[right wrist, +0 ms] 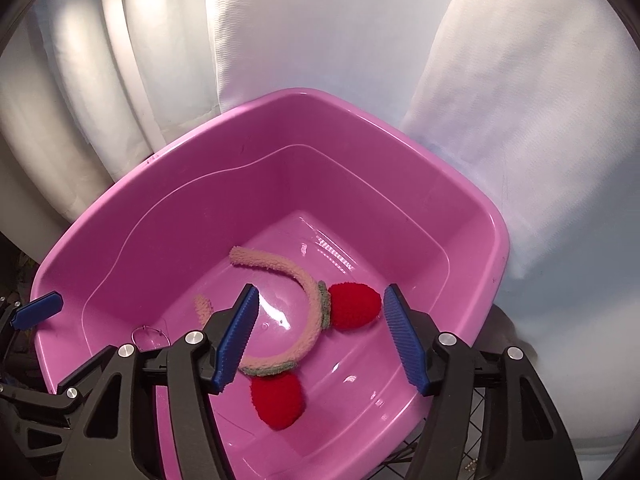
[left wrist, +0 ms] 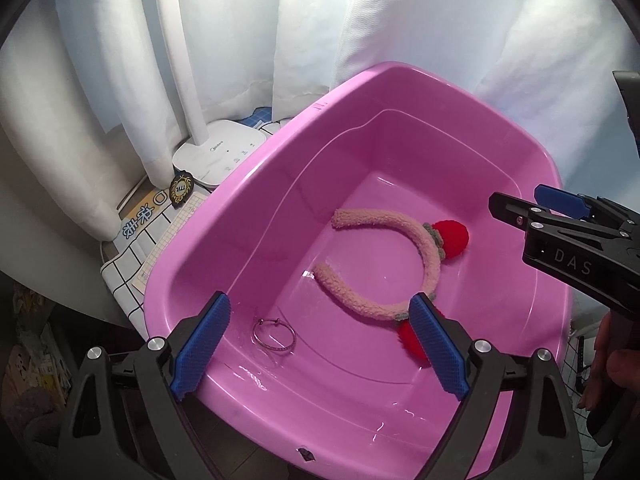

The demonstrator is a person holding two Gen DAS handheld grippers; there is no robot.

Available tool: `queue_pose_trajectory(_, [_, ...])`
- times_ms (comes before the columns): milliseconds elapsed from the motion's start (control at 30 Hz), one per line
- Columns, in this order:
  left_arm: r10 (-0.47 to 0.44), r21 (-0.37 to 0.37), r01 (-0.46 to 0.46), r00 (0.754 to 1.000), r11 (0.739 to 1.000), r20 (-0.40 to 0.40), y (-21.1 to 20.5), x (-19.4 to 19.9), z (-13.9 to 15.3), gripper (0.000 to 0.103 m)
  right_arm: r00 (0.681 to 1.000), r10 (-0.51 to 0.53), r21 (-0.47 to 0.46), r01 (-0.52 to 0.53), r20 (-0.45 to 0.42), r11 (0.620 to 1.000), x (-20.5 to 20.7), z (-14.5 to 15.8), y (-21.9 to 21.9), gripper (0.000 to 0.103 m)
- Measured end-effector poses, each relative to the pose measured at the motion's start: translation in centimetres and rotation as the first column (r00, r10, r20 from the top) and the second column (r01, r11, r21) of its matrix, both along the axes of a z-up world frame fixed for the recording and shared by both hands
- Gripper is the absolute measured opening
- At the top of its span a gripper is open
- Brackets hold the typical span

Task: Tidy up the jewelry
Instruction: 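Open both tools to drop the headband and bangle into the tub, then move both tools back from the tub toward the remaining jewelry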

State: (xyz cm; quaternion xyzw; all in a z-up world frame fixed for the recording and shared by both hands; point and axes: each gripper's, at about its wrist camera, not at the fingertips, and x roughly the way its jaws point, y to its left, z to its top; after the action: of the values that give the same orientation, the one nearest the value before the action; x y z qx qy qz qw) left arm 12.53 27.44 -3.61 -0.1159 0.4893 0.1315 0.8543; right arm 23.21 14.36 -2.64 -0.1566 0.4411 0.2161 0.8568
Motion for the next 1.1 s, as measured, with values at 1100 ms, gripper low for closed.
queue_pose_trajectory(1100, [-0.085,0.028,0.082,0.988,0.996,0.131,-9.6,-11.1,4.8,0.097,0.978,-0.155,0.189,0.127,0.138,0.974,-17.0,1.9,-16.6,0.074])
